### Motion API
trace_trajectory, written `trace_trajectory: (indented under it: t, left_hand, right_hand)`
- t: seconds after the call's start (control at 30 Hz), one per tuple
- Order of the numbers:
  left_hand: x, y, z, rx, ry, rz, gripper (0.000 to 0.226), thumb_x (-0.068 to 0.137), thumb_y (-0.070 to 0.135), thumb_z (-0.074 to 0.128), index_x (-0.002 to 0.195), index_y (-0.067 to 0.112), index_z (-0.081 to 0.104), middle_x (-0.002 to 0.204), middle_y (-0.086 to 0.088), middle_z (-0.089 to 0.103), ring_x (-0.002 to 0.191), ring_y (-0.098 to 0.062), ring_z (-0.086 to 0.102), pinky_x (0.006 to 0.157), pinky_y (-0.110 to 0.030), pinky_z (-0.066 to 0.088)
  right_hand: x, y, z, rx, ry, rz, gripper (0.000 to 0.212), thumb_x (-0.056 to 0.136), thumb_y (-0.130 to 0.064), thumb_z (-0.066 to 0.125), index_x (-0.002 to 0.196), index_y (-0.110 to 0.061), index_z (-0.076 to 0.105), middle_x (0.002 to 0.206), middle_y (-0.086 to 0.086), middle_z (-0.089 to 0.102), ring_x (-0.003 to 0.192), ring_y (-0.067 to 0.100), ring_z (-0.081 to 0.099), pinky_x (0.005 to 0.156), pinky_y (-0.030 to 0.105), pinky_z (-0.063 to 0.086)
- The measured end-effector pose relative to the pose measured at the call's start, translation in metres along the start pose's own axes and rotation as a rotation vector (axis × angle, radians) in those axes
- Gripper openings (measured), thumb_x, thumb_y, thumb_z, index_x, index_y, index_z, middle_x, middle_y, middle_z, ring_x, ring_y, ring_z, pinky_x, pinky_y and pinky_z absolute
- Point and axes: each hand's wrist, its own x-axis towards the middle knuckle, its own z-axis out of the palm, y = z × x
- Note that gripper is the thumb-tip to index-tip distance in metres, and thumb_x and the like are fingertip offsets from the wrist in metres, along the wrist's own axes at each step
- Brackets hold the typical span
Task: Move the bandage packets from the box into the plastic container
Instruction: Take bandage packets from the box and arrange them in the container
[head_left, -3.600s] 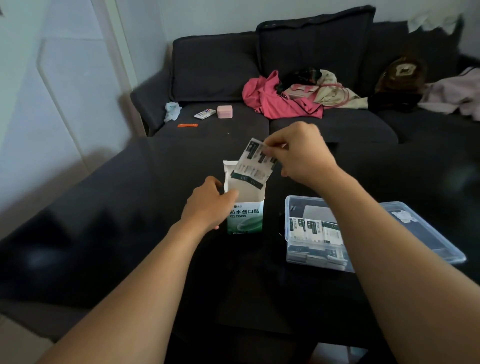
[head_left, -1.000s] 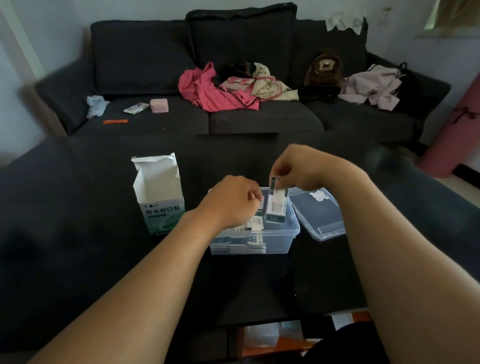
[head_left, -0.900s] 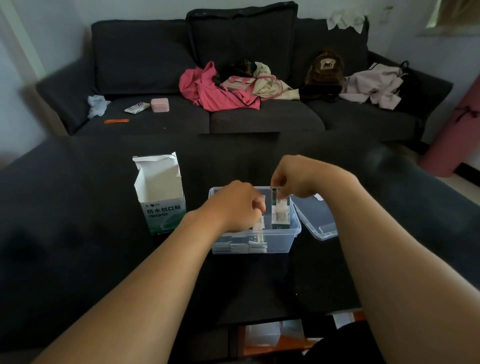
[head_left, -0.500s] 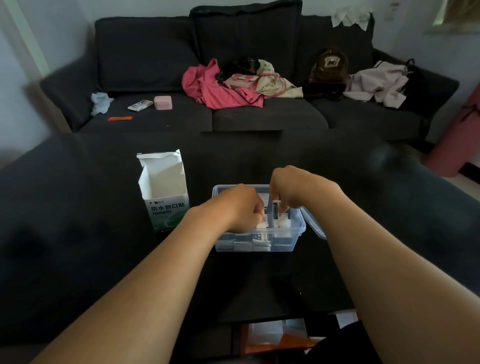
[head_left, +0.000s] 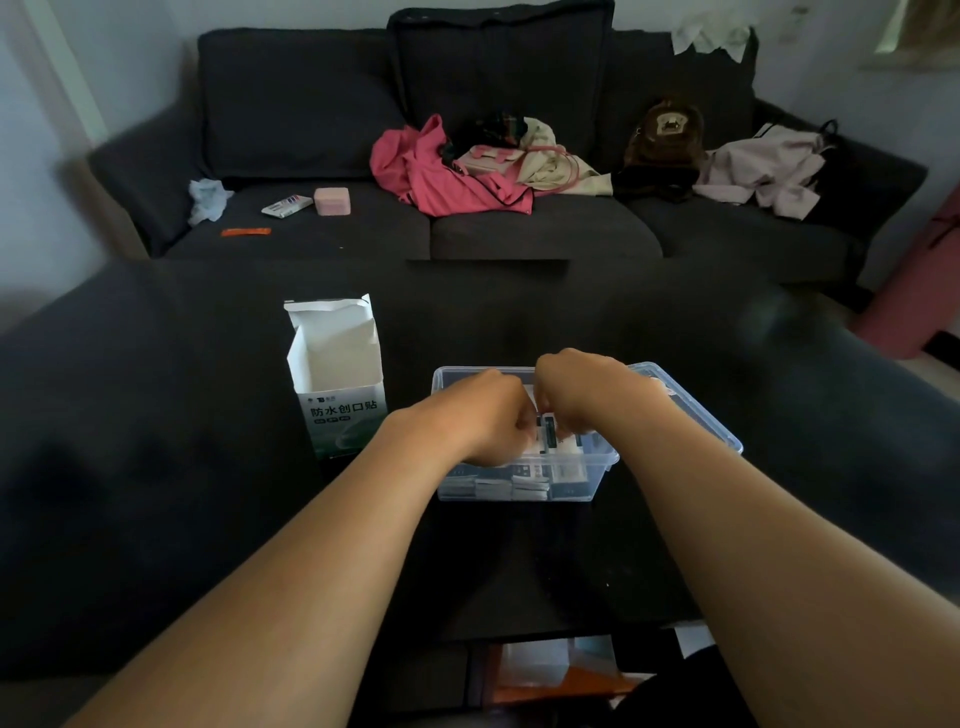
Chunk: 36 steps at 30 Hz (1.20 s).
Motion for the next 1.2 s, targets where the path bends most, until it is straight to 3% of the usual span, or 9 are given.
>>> trace_trajectory:
  t: [0.43,0.57,0.67,0.8,0.87,0.93,1.03,1.13,1.2]
  left_hand:
    - [-0.002,-0.003,0.0,0.023,0.008,0.03,0.026,0.097,0.024,0.054,0.106,0.029,0.077,0.11,0.004,0.074,0.096,-0.019,0.069,0.09,-0.044,0.059]
    - [-0.01,-0.001,-0.004,-0.057,0.096,0.113,0.027,0.097,0.016,0.055,0.11,0.027,0.076,0.105,0.006,0.071,0.089,-0.012,0.065,0.084,-0.033,0.057]
    - [-0.018,-0.014,-0.015,-0.134,0.483,0.197,0.021,0.085,0.019,0.059,0.095,0.023,0.077,0.087,0.006,0.07,0.075,-0.01,0.065,0.074,-0.039,0.059]
    - [-0.042,-0.055,-0.042,-0.384,1.3,0.255,0.02,0.068,0.014,0.06,0.087,0.013,0.068,0.082,0.002,0.062,0.068,-0.004,0.052,0.065,-0.024,0.046]
    - [-0.057,-0.082,-0.051,-0.523,1.482,0.148,0.037,0.065,0.014,0.062,0.102,0.017,0.061,0.1,-0.001,0.057,0.084,-0.01,0.051,0.071,-0.026,0.043]
    - [-0.067,-0.112,-0.054,-0.676,1.336,-0.013,0.065,0.061,0.019,0.067,0.123,0.028,0.05,0.126,-0.003,0.048,0.11,-0.015,0.048,0.085,-0.03,0.045]
    - [-0.075,-0.159,-0.044,-0.683,0.783,-0.227,0.115,0.058,0.014,0.083,0.154,0.033,0.022,0.155,-0.004,0.031,0.142,-0.022,0.032,0.111,-0.038,0.036]
    - [-0.076,-0.177,-0.022,-0.649,0.417,-0.233,0.138,0.06,0.007,0.094,0.161,0.03,0.002,0.157,0.007,0.031,0.144,-0.015,0.032,0.118,-0.041,0.033]
    - [-0.069,-0.179,-0.01,-0.64,0.398,-0.143,0.128,0.057,0.009,0.094,0.158,0.025,0.019,0.147,0.01,0.046,0.135,-0.013,0.045,0.112,-0.038,0.042]
  right_hand:
    - [0.004,0.004,0.004,0.041,0.009,0.0,0.044,0.084,-0.007,0.076,0.125,-0.015,0.061,0.112,0.005,0.063,0.1,0.025,0.062,0.093,0.042,0.054]
    - [0.006,0.006,-0.007,0.141,0.03,-0.008,0.026,0.086,-0.009,0.071,0.111,-0.016,0.067,0.103,0.004,0.065,0.094,0.022,0.064,0.091,0.041,0.055]
    - [0.008,0.001,-0.022,0.29,0.275,-0.104,0.009,0.084,-0.013,0.073,0.081,-0.021,0.074,0.08,0.0,0.068,0.08,0.018,0.067,0.079,0.035,0.056]
    - [0.006,-0.032,-0.037,0.678,0.529,-0.321,0.008,0.085,-0.017,0.077,0.093,-0.019,0.079,0.082,-0.009,0.071,0.074,-0.001,0.064,0.07,0.016,0.05]
    - [0.005,-0.055,-0.041,0.792,0.505,-0.404,0.014,0.088,-0.015,0.074,0.101,-0.018,0.078,0.088,-0.008,0.073,0.073,-0.003,0.066,0.071,0.014,0.054]
    - [0.004,-0.075,-0.045,0.833,0.444,-0.479,0.023,0.088,-0.004,0.067,0.105,-0.015,0.078,0.089,-0.005,0.074,0.059,-0.009,0.063,0.06,0.013,0.053]
    - [0.004,-0.097,-0.047,0.745,0.306,-0.525,0.047,0.081,0.01,0.052,0.116,-0.013,0.074,0.106,-0.001,0.073,0.05,-0.014,0.058,0.053,0.009,0.05]
    - [0.005,-0.109,-0.045,0.661,0.165,-0.503,0.06,0.079,0.011,0.047,0.127,-0.019,0.066,0.121,-0.002,0.067,0.053,0.0,0.065,0.051,0.023,0.056]
    - [0.006,-0.115,-0.043,0.578,0.104,-0.493,0.067,0.077,0.013,0.048,0.134,-0.022,0.062,0.128,0.0,0.063,0.073,0.012,0.068,0.051,0.024,0.056]
